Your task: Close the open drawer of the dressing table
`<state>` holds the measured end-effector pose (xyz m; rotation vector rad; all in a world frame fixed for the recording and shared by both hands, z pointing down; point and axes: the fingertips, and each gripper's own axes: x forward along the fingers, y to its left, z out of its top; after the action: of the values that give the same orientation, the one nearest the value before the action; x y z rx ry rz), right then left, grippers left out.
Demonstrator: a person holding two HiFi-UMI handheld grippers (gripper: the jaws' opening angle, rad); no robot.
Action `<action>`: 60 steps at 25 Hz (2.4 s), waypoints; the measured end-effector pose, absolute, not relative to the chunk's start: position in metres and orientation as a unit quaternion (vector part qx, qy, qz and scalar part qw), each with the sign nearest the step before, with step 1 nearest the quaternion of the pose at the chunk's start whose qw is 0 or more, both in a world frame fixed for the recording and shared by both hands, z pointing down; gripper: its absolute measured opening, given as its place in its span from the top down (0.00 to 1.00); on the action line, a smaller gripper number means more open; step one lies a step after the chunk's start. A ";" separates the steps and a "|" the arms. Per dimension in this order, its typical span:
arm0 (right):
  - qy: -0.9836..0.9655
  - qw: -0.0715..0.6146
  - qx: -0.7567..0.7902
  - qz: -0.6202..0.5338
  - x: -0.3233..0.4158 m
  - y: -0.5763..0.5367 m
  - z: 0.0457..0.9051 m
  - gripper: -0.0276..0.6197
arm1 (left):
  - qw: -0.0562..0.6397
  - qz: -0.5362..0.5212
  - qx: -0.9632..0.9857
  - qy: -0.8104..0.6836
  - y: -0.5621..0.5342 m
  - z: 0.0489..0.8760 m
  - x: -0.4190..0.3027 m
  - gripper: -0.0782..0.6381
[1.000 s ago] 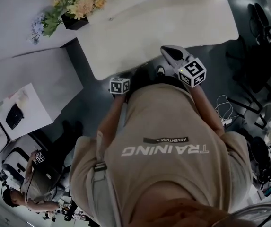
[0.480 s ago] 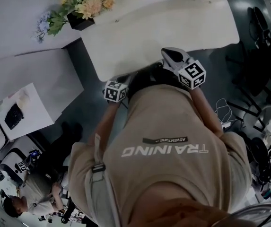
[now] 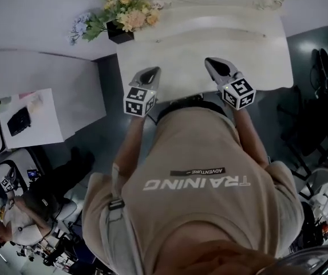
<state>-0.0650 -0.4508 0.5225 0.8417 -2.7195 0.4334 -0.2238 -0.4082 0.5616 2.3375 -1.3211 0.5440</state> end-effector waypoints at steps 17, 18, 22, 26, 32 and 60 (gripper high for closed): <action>-0.966 0.044 0.254 0.002 -0.049 -0.531 0.335 0.95 | -0.053 0.050 0.835 -0.545 -0.488 0.284 -0.194 0.90; -0.966 0.036 0.256 -0.004 -0.050 -0.532 0.325 0.95 | -0.059 0.043 0.832 -0.550 -0.486 0.277 -0.195 0.90; -0.952 -0.006 0.302 -0.038 -0.042 -0.536 0.298 0.95 | -0.099 0.043 0.813 -0.572 -0.477 0.264 -0.199 0.90; -0.924 -0.045 0.373 -0.069 -0.031 -0.537 0.286 0.95 | -0.101 0.056 0.806 -0.581 -0.471 0.279 -0.208 0.90; -0.917 -0.009 0.388 -0.094 -0.028 -0.512 0.305 0.95 | -0.056 0.043 0.805 -0.589 -0.463 0.317 -0.220 0.90; -0.896 0.066 0.436 -0.060 -0.029 -0.491 0.388 0.95 | -0.010 0.046 0.826 -0.562 -0.470 0.389 -0.230 0.90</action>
<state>-0.0288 -0.4910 0.3884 1.3139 -2.7019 -0.1807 -0.2301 -0.4703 0.3893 2.6108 -1.7756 0.1458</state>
